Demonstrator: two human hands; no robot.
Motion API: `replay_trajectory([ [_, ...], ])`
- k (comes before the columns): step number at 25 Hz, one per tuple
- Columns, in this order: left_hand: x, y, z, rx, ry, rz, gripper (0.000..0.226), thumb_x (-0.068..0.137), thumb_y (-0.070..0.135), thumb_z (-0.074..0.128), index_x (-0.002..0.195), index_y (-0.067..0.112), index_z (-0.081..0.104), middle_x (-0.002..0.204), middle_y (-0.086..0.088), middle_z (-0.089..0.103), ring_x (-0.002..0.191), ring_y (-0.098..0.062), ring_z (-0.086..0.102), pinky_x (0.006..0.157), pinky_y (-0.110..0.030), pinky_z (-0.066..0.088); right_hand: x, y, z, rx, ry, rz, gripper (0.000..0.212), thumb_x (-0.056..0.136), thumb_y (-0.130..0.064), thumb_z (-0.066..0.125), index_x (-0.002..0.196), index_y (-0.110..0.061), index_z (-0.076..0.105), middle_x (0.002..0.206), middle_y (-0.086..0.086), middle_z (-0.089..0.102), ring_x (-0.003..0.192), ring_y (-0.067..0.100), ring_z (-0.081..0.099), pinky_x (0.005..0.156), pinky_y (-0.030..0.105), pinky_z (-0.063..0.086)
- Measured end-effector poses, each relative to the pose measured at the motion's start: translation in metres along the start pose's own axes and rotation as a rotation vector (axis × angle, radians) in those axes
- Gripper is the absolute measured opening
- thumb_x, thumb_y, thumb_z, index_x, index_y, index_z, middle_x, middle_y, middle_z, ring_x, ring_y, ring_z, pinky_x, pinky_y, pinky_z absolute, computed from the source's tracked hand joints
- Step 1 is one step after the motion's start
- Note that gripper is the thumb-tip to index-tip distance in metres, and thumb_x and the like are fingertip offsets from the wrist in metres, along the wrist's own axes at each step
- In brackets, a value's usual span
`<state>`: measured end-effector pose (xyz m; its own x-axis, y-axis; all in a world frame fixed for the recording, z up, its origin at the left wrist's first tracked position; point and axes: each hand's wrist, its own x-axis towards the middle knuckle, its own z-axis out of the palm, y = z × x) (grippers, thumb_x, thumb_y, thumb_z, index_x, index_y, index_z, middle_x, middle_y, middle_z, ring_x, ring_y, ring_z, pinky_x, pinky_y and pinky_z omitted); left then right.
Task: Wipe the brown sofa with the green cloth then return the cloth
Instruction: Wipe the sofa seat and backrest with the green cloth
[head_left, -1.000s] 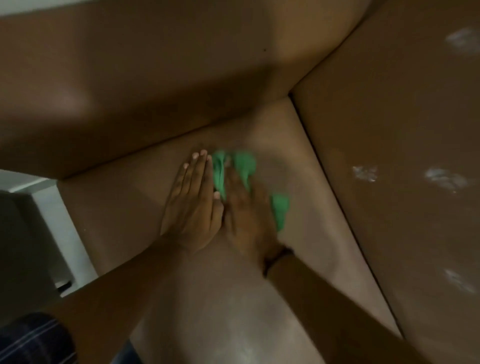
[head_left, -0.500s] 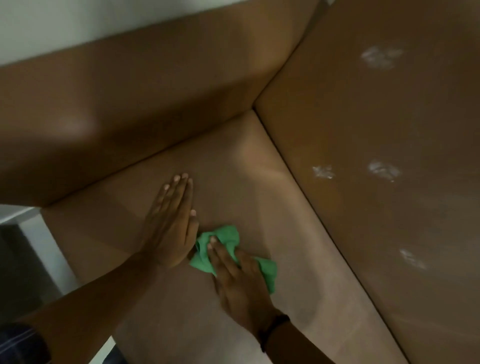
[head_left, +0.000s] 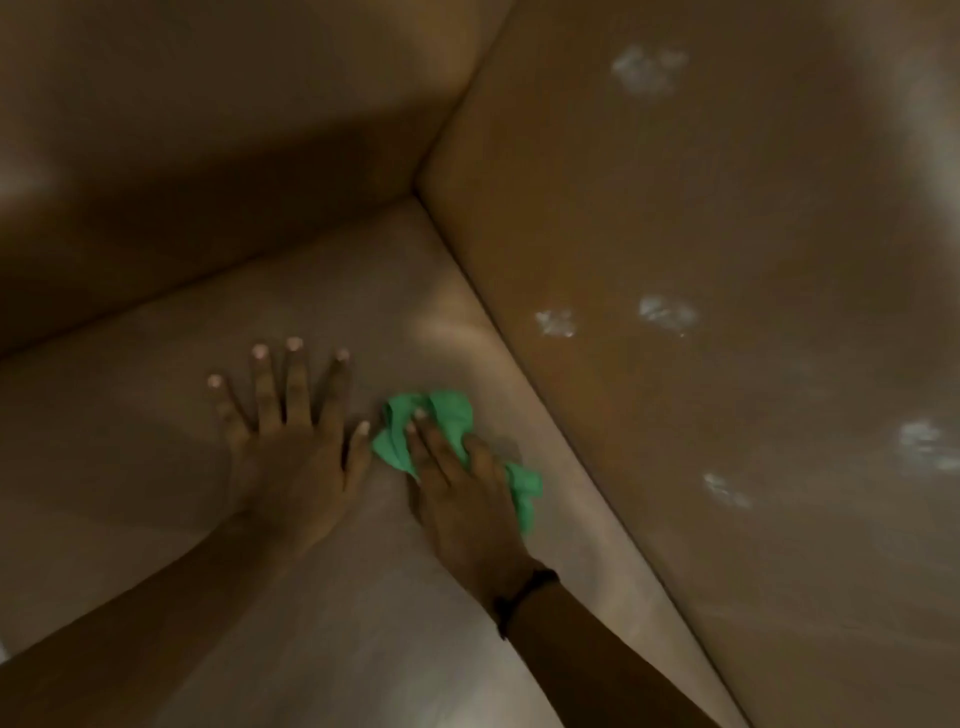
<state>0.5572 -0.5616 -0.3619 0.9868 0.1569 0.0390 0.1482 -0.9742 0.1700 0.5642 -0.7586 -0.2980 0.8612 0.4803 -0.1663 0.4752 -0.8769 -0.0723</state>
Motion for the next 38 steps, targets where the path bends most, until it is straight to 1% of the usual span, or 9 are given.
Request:
replay_trajectory([
  [3, 0.018, 0.048, -0.006, -0.051, -0.04, 0.048, 0.084, 0.105, 0.062, 0.038, 0.176, 0.019, 0.028, 0.18, -0.03, 0.023, 0.166, -0.06, 0.011, 0.124, -0.088, 0.005, -0.003, 0.089, -0.083, -0.354, 0.033, -0.124, 0.055, 0.109, -0.013, 0.033, 0.164, -0.003, 0.034, 0.176, 0.014, 0.02, 0.148, 0.041, 0.045, 0.11, 0.057, 0.038],
  [7, 0.075, 0.12, 0.005, -0.099, -0.016, 0.106, 0.084, 0.106, 0.068, 0.033, 0.175, 0.02, 0.031, 0.182, -0.024, 0.022, 0.169, -0.053, 0.009, 0.123, -0.089, 0.002, 0.076, 0.156, -0.174, -0.714, 0.32, -0.095, 0.057, 0.108, -0.01, 0.04, 0.164, -0.003, 0.034, 0.172, 0.012, 0.032, 0.127, 0.048, 0.039, 0.1, 0.059, 0.036],
  [10, 0.091, 0.13, 0.021, -0.196, 0.062, 0.119, 0.082, 0.104, 0.067, 0.041, 0.169, 0.017, 0.041, 0.18, -0.021, 0.029, 0.17, -0.047, 0.016, 0.125, -0.087, -0.004, 0.083, 0.131, -0.143, -0.939, 0.032, -0.509, 0.056, 0.097, -0.023, 0.064, 0.152, -0.01, 0.058, 0.16, 0.011, 0.054, 0.127, 0.043, 0.056, 0.101, 0.049, 0.054],
  [12, 0.083, 0.131, 0.024, -0.224, 0.107, 0.109, 0.081, 0.102, 0.064, 0.047, 0.17, 0.018, 0.042, 0.181, -0.017, 0.031, 0.171, -0.042, 0.018, 0.129, -0.082, -0.006, 0.045, 0.141, -0.143, -1.012, -0.179, -0.647, 0.052, 0.101, -0.018, 0.048, 0.151, -0.009, 0.059, 0.162, 0.013, 0.05, 0.127, 0.039, 0.062, 0.102, 0.047, 0.054],
  [17, 0.087, 0.131, 0.021, -0.233, 0.124, 0.091, 0.08, 0.101, 0.06, 0.05, 0.17, 0.02, 0.043, 0.182, -0.015, 0.029, 0.172, -0.039, 0.017, 0.13, -0.081, -0.005, 0.088, 0.157, -0.194, -0.937, 0.04, -0.466, 0.065, 0.101, -0.011, 0.034, 0.165, -0.004, 0.031, 0.172, 0.014, 0.033, 0.13, 0.048, 0.043, 0.106, 0.058, 0.036],
  [21, 0.084, 0.131, 0.025, -0.247, 0.122, 0.103, 0.082, 0.1, 0.063, 0.049, 0.169, 0.019, 0.043, 0.182, -0.016, 0.029, 0.171, -0.041, 0.018, 0.129, -0.083, -0.001, 0.081, 0.133, -0.153, -1.063, -0.151, -0.771, 0.057, 0.1, -0.021, 0.042, 0.155, -0.016, 0.056, 0.163, 0.008, 0.05, 0.13, 0.034, 0.063, 0.106, 0.046, 0.052],
  [28, 0.085, 0.13, 0.02, -0.236, 0.126, 0.083, 0.079, 0.101, 0.061, 0.048, 0.168, 0.019, 0.045, 0.182, -0.017, 0.03, 0.171, -0.04, 0.017, 0.129, -0.083, 0.004, 0.095, 0.142, -0.161, -0.992, 0.072, -0.579, 0.06, 0.103, -0.013, 0.034, 0.161, -0.003, 0.041, 0.167, 0.014, 0.042, 0.126, 0.044, 0.049, 0.1, 0.056, 0.041],
  [33, 0.083, 0.132, 0.025, -0.229, 0.169, 0.074, 0.08, 0.1, 0.06, 0.051, 0.169, 0.019, 0.045, 0.181, -0.016, 0.031, 0.171, -0.04, 0.021, 0.13, -0.082, 0.005, 0.068, 0.146, -0.189, -0.979, -0.099, -0.513, 0.066, 0.099, -0.018, 0.041, 0.164, -0.01, 0.038, 0.171, 0.006, 0.037, 0.131, 0.037, 0.055, 0.105, 0.052, 0.044],
  [38, 0.084, 0.131, 0.028, -0.195, 0.164, 0.07, 0.08, 0.103, 0.063, 0.044, 0.17, 0.021, 0.042, 0.181, -0.017, 0.03, 0.17, -0.041, 0.02, 0.131, -0.082, -0.002, 0.169, 0.137, -0.26, -0.913, 0.366, -0.133, 0.07, 0.103, -0.02, 0.043, 0.168, -0.008, 0.021, 0.172, 0.015, 0.026, 0.13, 0.044, 0.036, 0.104, 0.058, 0.023],
])
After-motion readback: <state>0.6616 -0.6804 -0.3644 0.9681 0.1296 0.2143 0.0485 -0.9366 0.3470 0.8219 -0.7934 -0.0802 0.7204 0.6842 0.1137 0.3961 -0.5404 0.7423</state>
